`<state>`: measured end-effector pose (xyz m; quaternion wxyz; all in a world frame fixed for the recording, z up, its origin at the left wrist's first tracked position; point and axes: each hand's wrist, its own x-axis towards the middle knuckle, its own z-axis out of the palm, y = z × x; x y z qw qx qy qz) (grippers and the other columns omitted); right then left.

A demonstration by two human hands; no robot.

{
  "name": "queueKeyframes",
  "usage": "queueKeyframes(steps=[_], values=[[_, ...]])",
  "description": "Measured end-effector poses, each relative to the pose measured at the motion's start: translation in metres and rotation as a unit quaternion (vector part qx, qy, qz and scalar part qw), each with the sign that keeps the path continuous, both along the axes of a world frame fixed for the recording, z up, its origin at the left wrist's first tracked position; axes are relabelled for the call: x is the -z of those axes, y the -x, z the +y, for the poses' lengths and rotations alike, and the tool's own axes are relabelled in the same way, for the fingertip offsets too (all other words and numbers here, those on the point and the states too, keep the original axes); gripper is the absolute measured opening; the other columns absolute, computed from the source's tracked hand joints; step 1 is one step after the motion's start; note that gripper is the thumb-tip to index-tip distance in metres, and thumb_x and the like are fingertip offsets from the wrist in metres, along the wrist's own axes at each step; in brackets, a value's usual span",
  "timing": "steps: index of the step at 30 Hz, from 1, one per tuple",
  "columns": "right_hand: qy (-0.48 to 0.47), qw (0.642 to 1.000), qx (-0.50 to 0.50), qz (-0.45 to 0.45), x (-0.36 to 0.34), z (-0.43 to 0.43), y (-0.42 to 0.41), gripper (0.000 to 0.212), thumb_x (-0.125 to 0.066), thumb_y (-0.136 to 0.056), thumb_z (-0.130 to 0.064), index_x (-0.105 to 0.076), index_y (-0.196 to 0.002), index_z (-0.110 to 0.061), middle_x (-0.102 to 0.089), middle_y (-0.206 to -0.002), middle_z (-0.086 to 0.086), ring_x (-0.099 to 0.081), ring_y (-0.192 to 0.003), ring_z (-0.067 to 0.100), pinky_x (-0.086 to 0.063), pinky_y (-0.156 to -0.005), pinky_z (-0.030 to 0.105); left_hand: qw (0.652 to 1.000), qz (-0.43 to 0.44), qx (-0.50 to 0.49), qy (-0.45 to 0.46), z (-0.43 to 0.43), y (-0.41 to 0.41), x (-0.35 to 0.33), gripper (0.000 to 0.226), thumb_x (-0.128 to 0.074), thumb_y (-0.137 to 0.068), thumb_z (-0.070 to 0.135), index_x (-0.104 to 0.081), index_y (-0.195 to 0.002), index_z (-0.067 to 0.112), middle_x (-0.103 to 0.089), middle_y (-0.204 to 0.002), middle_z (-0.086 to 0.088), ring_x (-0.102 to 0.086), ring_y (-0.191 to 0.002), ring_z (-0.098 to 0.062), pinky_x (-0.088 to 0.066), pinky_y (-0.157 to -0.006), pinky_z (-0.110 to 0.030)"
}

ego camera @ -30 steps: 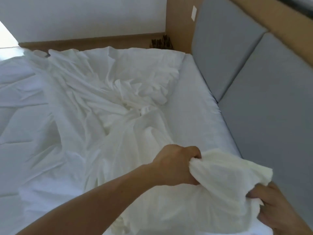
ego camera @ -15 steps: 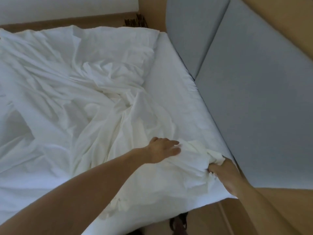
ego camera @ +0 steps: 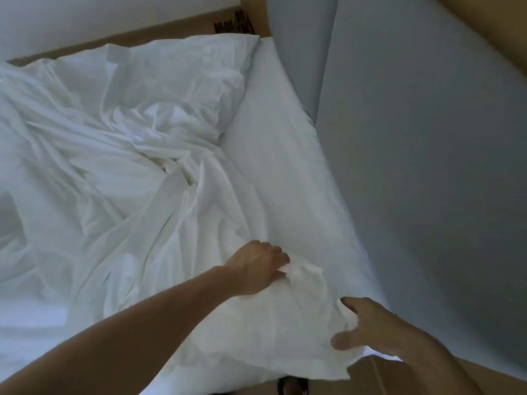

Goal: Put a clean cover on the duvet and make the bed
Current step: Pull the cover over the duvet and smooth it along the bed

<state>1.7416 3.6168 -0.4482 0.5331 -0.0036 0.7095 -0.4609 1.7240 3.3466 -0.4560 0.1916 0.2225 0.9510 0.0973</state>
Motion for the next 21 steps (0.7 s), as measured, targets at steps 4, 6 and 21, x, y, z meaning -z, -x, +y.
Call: queueKeyframes(steps=[4,6,21], values=[[-0.061,0.997,-0.04,-0.001,0.014,-0.017,0.038,0.055,-0.086,-0.066,-0.052,-0.067,-0.105,-0.018,-0.072,-0.103,0.0,-0.068,-0.096,0.016,-0.054,-0.086,0.031,1.0,0.006,-0.005,-0.003,0.011,0.0,0.031,0.028,-0.053,-0.099,0.032,-0.065,-0.116,0.014,-0.065,-0.104,-0.008,-0.061,-0.099,-0.032,-0.041,-0.085,-0.038],[-0.104,0.992,-0.067,0.04,0.034,-0.042,0.037,0.043,-0.082,-0.074,-0.047,-0.057,-0.103,-0.028,-0.064,-0.098,-0.011,-0.061,-0.087,0.004,-0.05,-0.074,0.021,1.0,0.013,-0.004,-0.021,0.012,0.003,0.042,0.025,-0.056,-0.097,0.031,-0.067,-0.112,0.014,-0.065,-0.098,-0.008,-0.062,-0.094,-0.032,-0.042,-0.082,-0.038],[-0.204,0.956,0.084,0.191,0.098,-0.103,0.009,0.038,-0.075,-0.08,-0.04,-0.063,-0.111,-0.022,-0.069,-0.1,-0.002,-0.066,-0.093,0.022,-0.051,-0.078,0.033,0.806,-0.047,-0.579,0.114,-0.164,0.046,0.016,0.086,-0.053,-0.084,0.07,-0.035,-0.142,0.009,-0.042,-0.144,-0.015,-0.042,-0.132,-0.036,-0.035,-0.103,-0.051]])
